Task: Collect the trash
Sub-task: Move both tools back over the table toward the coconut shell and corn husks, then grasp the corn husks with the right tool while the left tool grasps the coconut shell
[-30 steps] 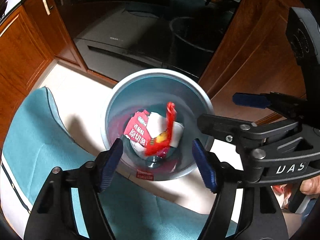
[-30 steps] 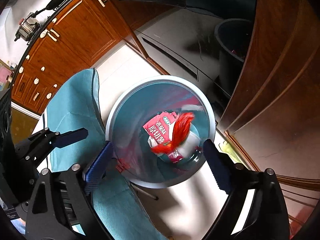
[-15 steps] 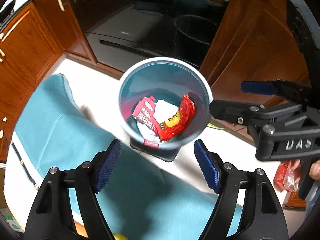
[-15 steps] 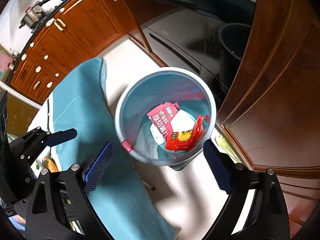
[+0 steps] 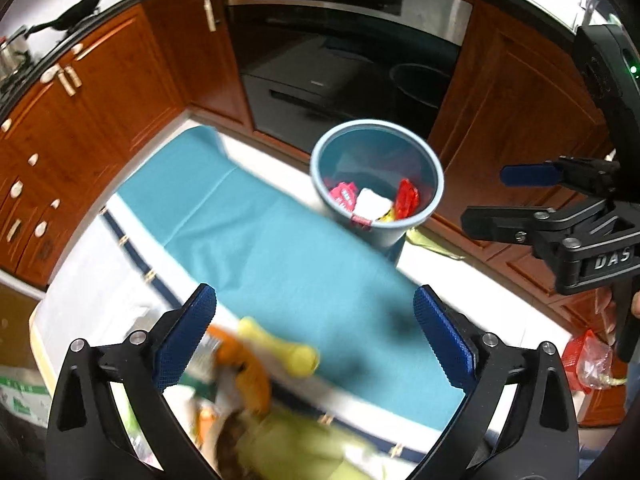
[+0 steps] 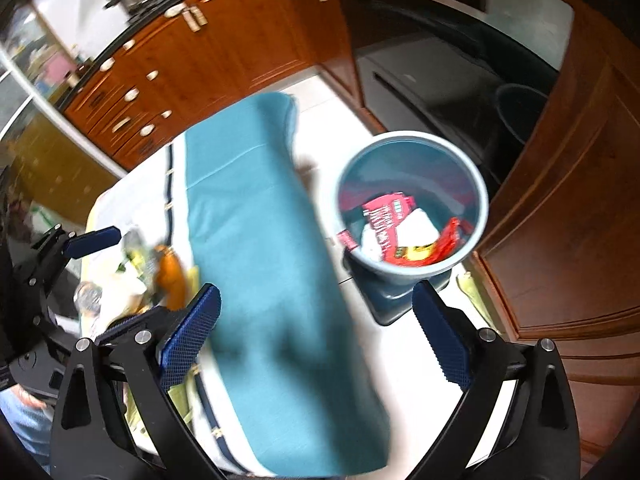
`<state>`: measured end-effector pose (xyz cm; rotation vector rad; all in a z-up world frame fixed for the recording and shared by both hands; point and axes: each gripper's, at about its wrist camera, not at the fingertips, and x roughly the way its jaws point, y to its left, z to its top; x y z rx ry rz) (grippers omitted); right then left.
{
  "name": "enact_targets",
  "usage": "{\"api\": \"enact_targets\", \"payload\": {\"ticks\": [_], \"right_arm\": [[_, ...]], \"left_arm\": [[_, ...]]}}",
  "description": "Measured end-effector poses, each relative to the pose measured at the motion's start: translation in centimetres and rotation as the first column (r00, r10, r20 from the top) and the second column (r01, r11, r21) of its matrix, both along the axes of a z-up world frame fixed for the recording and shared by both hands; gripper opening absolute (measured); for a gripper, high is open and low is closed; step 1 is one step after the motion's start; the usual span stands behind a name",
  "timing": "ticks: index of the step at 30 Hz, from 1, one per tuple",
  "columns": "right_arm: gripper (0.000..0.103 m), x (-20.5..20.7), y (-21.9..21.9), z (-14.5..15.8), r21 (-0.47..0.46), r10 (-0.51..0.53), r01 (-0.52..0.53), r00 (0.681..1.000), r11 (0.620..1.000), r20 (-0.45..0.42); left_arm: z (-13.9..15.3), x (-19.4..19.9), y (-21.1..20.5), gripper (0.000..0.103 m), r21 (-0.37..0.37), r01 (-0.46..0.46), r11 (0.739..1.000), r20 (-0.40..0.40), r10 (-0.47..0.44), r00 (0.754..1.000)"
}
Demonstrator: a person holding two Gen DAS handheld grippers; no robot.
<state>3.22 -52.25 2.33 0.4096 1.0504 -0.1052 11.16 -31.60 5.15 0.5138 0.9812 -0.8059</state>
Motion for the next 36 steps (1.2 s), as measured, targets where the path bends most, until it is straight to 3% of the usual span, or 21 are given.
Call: {"api": "enact_targets", "payload": {"ticks": [9, 20, 28, 36], "right_arm": [[0.096, -1.4, 8.6, 1.2, 0.004, 0.135, -0.135, 0.991, 0.991, 0.001], [0.096, -0.9, 18.1, -3.2, 0.052, 0.264, -0.26, 0.96, 0.964, -0.094], [0.096, 0.6, 21.9, -6.6, 0.071, 0.306, -0.298, 0.94, 0.952, -0.149], [0.096, 1.8, 22.3, -9.0, 0.09, 0.291, -0.279, 0.94, 0.956, -0.18]], "left_arm": [[0.5, -2.3, 10.4, 0.099, -0.018, -0.09, 0.996, 0.051, 0.091, 0.995], [-3.0, -4.6, 19.6, 0.099, -0.023, -0.212, 0.977, 0.061, 0.213, 0.975], [-5.8, -4.4, 24.6, 0.099, -0.08, -0.32, 0.944, -0.044, 0.318, 0.947], [-7.1, -3.4, 27.0, 0.099, -0.113, -0.379, 0.919, -0.132, 0.364, 0.922]]}}
